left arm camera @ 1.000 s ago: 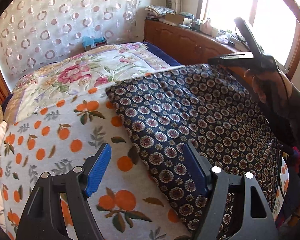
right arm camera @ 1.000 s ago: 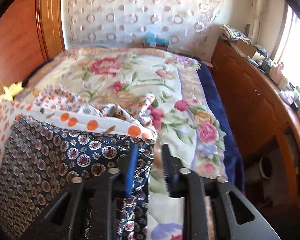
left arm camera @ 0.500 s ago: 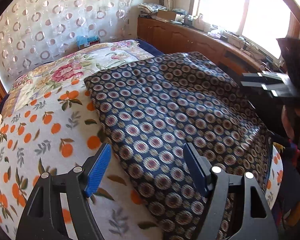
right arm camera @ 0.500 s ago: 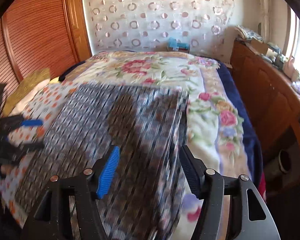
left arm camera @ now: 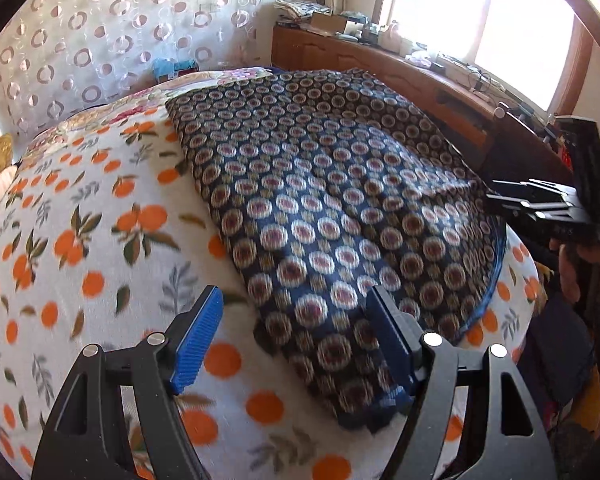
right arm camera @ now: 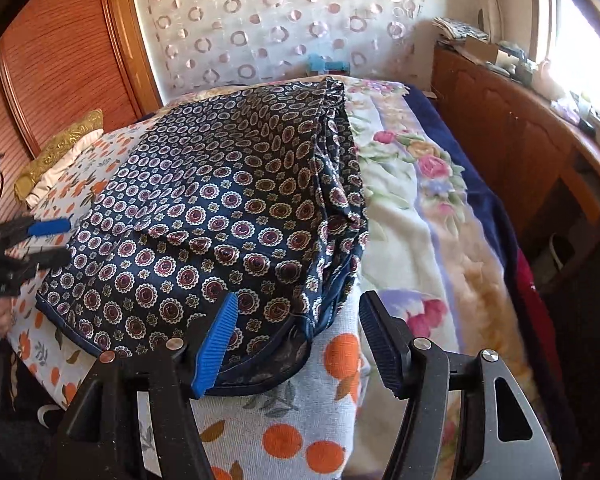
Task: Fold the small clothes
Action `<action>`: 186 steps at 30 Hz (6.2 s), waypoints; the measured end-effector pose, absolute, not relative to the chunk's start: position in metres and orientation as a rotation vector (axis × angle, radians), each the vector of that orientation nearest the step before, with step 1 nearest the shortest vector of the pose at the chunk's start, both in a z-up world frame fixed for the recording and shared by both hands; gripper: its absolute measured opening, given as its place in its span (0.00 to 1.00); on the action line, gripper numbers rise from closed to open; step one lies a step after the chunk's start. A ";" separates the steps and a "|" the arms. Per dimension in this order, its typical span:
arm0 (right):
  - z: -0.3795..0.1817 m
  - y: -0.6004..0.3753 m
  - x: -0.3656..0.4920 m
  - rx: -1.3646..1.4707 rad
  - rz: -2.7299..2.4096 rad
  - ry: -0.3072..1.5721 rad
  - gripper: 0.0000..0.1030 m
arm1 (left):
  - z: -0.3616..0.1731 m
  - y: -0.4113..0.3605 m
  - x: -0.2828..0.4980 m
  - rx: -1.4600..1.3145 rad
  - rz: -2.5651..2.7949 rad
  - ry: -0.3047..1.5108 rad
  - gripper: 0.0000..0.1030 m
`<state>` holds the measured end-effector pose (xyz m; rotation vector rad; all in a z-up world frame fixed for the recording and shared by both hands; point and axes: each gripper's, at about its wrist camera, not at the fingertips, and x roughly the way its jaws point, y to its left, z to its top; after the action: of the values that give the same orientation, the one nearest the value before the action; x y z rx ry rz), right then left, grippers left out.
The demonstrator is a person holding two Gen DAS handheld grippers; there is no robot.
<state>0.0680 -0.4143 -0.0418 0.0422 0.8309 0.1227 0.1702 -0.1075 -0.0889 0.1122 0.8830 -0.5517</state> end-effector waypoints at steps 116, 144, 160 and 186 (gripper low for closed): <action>-0.029 -0.383 0.293 0.077 0.217 0.826 0.33 | -0.070 -0.117 0.356 0.041 -0.435 0.802 0.74; -0.017 -0.400 0.280 0.059 0.198 0.888 0.29 | -0.094 -0.137 0.386 -0.146 -0.520 0.975 0.10; 0.041 -0.362 0.263 -0.064 0.254 0.731 0.07 | -0.005 -0.087 0.331 -0.149 -0.575 0.719 0.06; 0.082 0.073 0.413 -0.410 0.770 0.528 0.07 | -0.024 0.212 0.232 -0.269 0.119 0.495 0.06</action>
<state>0.4127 0.0732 0.0816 -0.4104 0.5278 0.7696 0.2319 0.2121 -0.0236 -0.2691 0.4953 0.1186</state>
